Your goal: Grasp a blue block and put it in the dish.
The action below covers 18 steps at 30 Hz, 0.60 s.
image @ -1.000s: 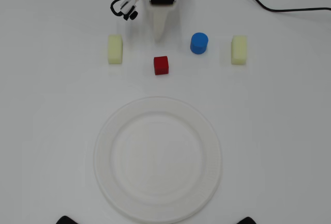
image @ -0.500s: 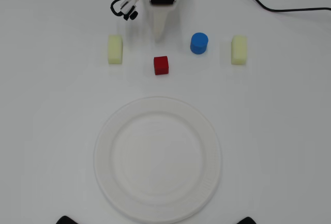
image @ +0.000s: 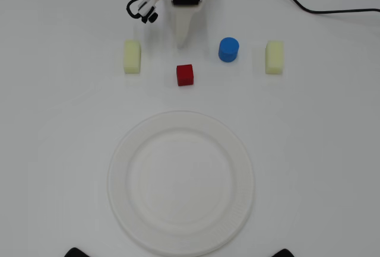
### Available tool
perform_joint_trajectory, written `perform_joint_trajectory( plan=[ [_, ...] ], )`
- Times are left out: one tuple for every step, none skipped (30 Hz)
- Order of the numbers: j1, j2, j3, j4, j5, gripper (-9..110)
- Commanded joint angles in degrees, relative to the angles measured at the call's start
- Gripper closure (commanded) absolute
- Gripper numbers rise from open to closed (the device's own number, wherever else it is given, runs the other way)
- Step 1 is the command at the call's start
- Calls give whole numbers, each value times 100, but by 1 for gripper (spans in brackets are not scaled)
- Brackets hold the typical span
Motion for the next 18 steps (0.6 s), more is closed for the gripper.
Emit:
perform_joint_trajectory(
  plan=[
    [202,703,-246,466,-88,101],
    [176,431,-527,457,-62,101],
    [132,88,-861,448,-26,101],
    [79,-343,-1257,448,0,101],
    [26,-826,-1679,457,18,101],
    [-18,-1318,-2101,466,18,101],
    [-70,-1758,-2505,483,-9,101],
    [-141,-2145,-2874,519,-26,101],
    [-229,-2479,-3199,562,-70,101],
    [-334,-2777,-3498,606,-105,101],
    [-448,-3067,-3797,677,-114,101],
    [-571,-3349,-4078,765,-88,99],
    [-712,-3621,-4324,853,-44,97],
    [-870,-3858,-4518,932,-18,93],
    [-1037,-4069,-4676,958,0,90],
    [-1187,-4228,-4781,958,79,88],
    [-1327,-4386,-4869,949,176,84],
    [-1477,-4535,-4948,923,272,82]
  ],
)
